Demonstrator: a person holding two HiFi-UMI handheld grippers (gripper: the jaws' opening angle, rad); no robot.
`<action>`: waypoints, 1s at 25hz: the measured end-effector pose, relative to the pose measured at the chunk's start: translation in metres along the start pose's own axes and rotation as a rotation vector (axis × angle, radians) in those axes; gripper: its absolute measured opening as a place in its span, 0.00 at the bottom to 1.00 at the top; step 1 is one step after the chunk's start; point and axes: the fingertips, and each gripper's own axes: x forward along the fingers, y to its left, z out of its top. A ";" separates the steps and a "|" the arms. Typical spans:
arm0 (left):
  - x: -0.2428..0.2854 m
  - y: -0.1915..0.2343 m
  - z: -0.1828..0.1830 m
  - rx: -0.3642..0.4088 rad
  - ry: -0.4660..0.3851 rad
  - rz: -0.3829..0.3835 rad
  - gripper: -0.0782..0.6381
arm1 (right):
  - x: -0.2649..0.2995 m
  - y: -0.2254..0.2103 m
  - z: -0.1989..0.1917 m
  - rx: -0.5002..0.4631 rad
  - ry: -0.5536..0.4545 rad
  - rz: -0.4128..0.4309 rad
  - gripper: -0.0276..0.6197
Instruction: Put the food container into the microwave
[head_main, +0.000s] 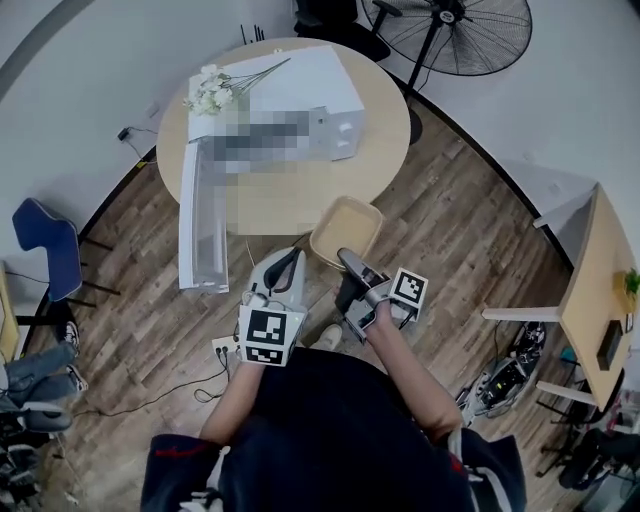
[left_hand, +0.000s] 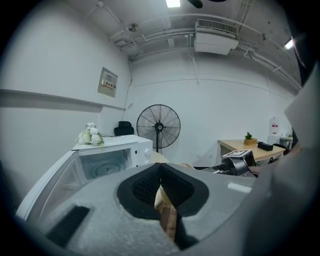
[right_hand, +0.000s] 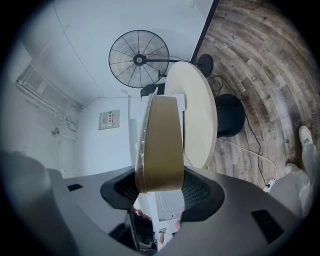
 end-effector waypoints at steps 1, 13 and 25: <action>-0.002 0.001 -0.003 0.004 0.008 0.009 0.13 | 0.003 -0.001 -0.002 0.001 0.014 -0.001 0.39; -0.002 0.037 -0.013 -0.019 0.032 0.101 0.13 | 0.040 -0.007 -0.012 0.001 0.110 -0.023 0.39; 0.045 0.105 -0.004 -0.055 0.026 0.123 0.13 | 0.120 0.007 0.011 -0.022 0.159 -0.052 0.39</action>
